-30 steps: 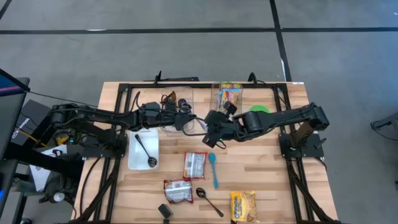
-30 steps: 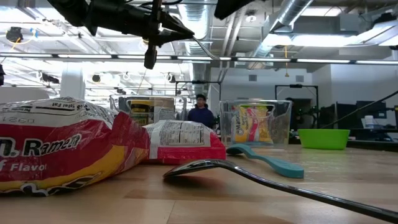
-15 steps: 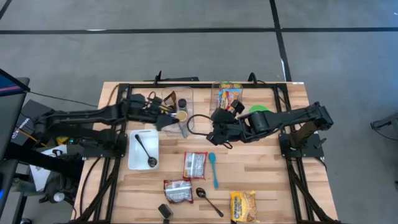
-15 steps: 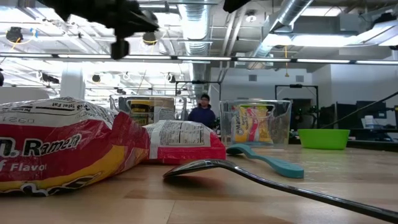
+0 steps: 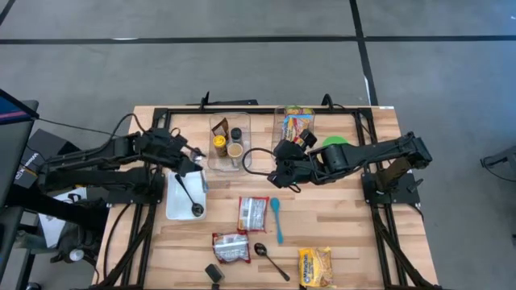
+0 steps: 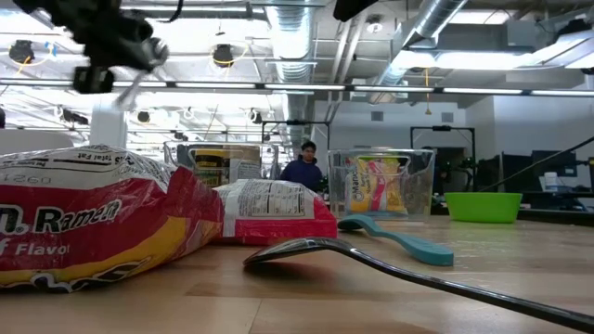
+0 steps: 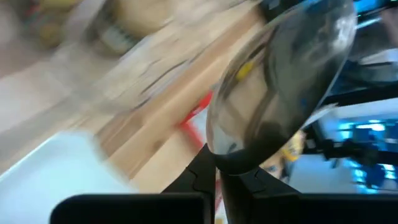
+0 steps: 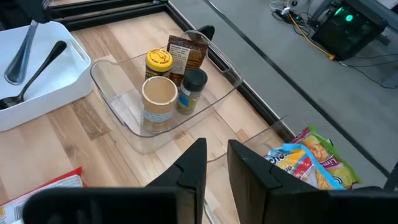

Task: Pick & Place Food Item
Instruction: Put the silver spoon into the white bin

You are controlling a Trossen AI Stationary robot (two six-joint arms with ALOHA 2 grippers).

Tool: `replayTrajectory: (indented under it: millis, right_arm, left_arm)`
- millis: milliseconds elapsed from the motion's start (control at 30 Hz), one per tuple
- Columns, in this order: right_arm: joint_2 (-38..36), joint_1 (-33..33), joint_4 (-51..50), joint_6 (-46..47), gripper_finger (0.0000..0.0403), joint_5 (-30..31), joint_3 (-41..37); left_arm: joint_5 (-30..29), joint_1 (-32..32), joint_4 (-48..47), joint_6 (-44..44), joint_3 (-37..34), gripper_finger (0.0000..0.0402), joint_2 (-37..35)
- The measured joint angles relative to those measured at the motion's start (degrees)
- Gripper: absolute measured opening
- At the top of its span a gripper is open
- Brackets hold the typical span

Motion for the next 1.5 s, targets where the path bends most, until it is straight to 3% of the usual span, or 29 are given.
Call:
replayTrajectory:
  millis: [400,1200,1500]
  right_arm:
    - [0.02,0.14,-0.07,0.87,0.0058,-0.07,0.00]
    - [0.07,0.11,-2.27,0.42,0.0058,-1.65,-0.02]
    - [0.07,0.11,-3.32,0.28,0.0058,-1.65,-0.04]
  left_arm:
    - [-0.36,0.00,-19.57,-6.03,-0.07,0.0004,-1.63]
    - [0.14,-0.09,-13.98,-21.17,-10.33,0.0004,-5.45]
    - [0.13,-3.42,-8.30,-27.06,-13.85,0.0004,-5.37]
